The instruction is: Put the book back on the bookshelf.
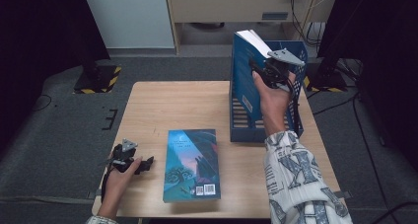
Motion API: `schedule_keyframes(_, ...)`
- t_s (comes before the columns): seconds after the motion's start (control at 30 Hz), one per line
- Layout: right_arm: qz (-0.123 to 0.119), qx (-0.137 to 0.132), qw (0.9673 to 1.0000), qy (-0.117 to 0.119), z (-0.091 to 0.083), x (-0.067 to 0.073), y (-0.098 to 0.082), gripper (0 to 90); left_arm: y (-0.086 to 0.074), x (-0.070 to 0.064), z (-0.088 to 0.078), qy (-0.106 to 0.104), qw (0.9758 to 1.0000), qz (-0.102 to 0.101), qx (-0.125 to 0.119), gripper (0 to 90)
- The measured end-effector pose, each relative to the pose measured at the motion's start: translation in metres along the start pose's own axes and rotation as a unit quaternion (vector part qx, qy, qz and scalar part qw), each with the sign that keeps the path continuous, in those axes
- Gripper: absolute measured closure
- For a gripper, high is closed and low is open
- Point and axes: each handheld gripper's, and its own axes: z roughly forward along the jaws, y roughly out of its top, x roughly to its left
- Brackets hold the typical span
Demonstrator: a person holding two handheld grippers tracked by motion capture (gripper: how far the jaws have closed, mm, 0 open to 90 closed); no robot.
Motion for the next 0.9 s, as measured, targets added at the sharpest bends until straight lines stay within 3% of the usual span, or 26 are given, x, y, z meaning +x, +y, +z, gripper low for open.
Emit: schedule_keyframes(0.9,0.005,-0.007,0.9996,-0.027,0.022,0.004,-0.018,61.2,0.0,0.0,0.0,-0.001,1.0,0.0,0.0,0.1)
